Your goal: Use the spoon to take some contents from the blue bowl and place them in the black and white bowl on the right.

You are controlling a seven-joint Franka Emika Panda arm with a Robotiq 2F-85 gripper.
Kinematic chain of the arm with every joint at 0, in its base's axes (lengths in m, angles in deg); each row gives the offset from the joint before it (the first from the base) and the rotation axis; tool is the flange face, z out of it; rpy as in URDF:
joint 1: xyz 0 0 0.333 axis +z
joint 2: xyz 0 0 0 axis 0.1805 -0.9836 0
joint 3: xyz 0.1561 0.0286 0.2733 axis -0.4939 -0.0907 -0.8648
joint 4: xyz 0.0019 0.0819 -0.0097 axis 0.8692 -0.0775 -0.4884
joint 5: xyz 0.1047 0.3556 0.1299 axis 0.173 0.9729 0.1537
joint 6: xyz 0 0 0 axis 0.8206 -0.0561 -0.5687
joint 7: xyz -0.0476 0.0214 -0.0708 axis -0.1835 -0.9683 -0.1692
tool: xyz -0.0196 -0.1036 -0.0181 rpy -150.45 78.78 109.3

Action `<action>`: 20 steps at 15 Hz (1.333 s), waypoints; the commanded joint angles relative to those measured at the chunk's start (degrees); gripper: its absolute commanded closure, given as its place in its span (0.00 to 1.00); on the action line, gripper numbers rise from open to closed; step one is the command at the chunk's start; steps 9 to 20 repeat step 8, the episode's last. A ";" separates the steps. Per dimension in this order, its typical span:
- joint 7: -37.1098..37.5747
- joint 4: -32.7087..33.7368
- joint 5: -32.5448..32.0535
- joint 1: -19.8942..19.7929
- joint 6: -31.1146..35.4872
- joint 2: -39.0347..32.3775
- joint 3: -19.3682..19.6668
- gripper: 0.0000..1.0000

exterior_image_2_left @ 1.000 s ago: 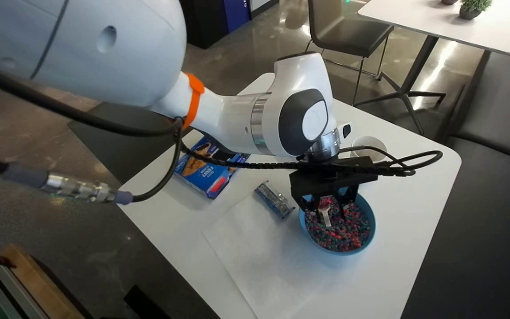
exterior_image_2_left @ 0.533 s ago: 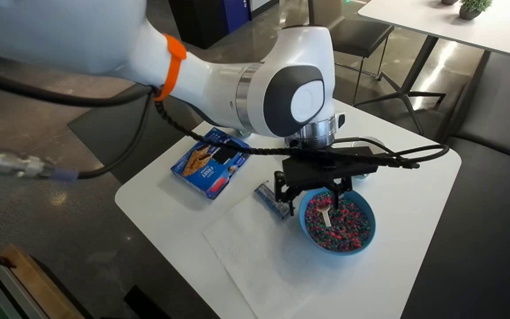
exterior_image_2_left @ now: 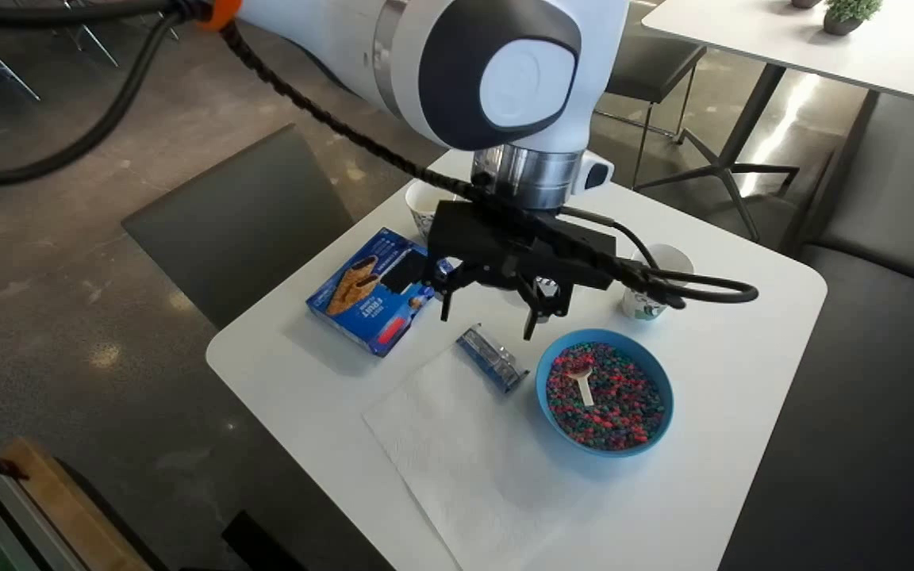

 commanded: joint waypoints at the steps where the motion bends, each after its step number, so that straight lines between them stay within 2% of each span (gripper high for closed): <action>1: 6.56 -6.53 6.56 0.63 3.97 6.50 0.03 0.00; 3: 9.22 -10.17 7.90 0.99 9.44 9.43 0.59 0.00; 4: 6.41 -3.61 6.05 1.00 4.10 4.70 0.53 0.00; 8: 8.37 -7.64 6.73 1.21 7.42 8.07 0.92 0.00; 20: 8.37 -7.64 6.73 1.21 7.42 8.07 0.92 0.00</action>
